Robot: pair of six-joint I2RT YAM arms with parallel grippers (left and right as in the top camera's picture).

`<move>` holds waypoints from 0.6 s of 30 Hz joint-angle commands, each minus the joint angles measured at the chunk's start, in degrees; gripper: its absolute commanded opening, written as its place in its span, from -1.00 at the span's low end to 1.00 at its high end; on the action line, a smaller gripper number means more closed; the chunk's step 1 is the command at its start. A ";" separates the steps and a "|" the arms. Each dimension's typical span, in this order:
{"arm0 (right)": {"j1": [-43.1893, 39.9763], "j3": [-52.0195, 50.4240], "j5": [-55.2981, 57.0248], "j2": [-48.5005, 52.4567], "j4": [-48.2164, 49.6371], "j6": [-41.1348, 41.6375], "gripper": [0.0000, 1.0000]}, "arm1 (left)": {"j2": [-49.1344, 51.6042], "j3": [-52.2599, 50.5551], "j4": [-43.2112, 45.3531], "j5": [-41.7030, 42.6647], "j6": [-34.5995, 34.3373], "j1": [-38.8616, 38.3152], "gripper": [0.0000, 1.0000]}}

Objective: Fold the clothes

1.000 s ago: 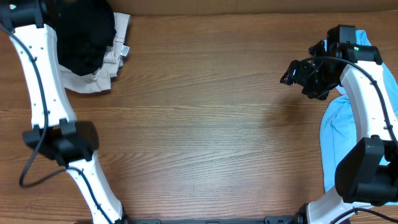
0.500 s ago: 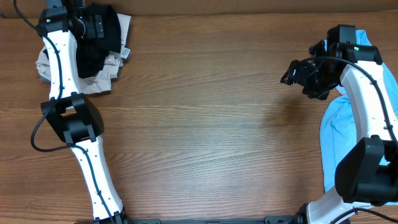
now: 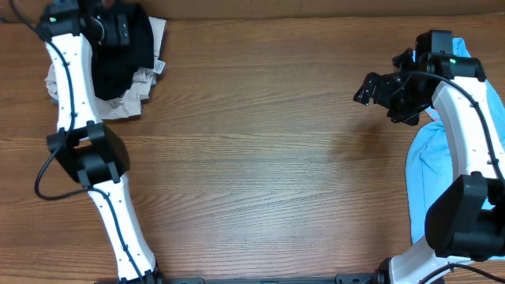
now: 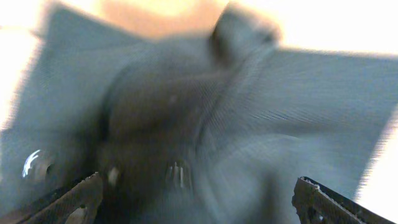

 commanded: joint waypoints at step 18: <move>0.26 40.19 4.48 -15.41 -21.53 -1.33 1.00 | -43.50 1.66 -8.55 1.49 -1.81 -0.83 1.00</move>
